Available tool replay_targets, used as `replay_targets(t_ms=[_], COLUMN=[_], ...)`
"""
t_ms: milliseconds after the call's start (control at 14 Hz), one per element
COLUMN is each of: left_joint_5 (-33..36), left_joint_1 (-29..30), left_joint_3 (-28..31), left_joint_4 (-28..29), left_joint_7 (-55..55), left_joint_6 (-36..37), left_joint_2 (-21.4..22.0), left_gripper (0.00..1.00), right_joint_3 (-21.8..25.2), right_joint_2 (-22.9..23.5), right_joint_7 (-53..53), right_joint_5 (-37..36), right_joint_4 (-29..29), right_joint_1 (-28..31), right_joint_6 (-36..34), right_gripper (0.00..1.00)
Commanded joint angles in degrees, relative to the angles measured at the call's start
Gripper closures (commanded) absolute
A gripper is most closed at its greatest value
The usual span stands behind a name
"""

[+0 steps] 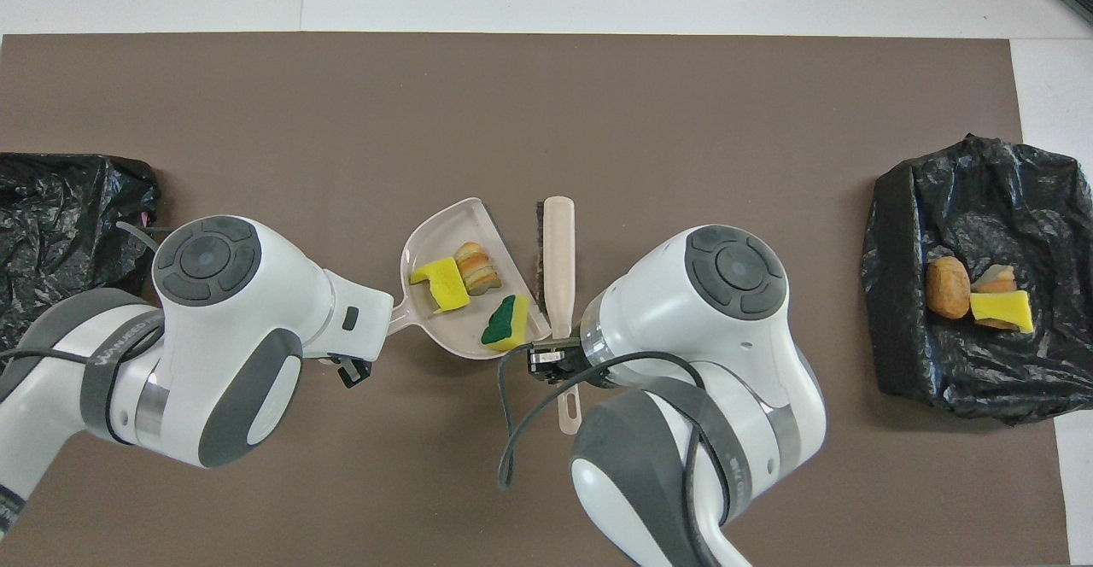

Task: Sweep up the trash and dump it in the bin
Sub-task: 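Brush remaining trash pieces into the dustpan held by the left gripper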

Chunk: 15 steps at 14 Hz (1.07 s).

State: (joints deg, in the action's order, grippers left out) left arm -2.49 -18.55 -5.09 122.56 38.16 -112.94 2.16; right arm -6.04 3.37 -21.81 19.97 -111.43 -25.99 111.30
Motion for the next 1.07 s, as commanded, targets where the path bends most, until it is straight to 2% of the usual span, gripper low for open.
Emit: replay_targets(t_ms=[0,143,428,571,785,856,999], left_joint_5=[-0.5,-0.5,-0.5,-0.5,-0.5,-0.5,-0.5], left_joint_1=[-0.78,-0.78,-0.78,-0.78,-0.78,-0.78,-0.78], left_joint_3=[0.6,0.6,0.6,0.6,0.6,0.6,0.6], left_joint_4=[1.89,1.89,1.89,1.89,1.89,1.89,1.89], left_joint_7=[-2.04,-2.04,-2.83,-3.18,-3.18,-3.18,-3.18], left_joint_6=[-1.67,-1.67,-1.67,-1.67,-1.67,-1.75,-1.67], left_joint_2=[1.62,1.62,1.62,1.62,1.62,1.53,1.53], left_gripper=[1.0,1.0,1.0,1.0,1.0,1.0,1.0], right_joint_3=[-0.55,-0.55,-0.81,-0.9,-1.07,-1.6,-1.95], right_joint_2=[-1.43,-0.39,5.14,7.69,8.32,8.06,8.05], right_joint_7=[2.47,5.71,6.52,6.61,8.09,10.89,24.2], right_joint_5=[-6.23,-10.54,-16.1,-16.37,-14.09,-13.3,-10.15], right_joint_4=[-0.8,-2.29,-3.27,-3.53,-4.15,-4.15,-3.97], right_joint_1=[1.64,2.52,4.11,2.88,-0.37,-0.9,-1.17], right_joint_6=[-1.96,-3.02,-0.83,1.44,4.62,4.62,4.62], right_gripper=[1.0,1.0,1.0,1.0,1.0,1.0,1.0])
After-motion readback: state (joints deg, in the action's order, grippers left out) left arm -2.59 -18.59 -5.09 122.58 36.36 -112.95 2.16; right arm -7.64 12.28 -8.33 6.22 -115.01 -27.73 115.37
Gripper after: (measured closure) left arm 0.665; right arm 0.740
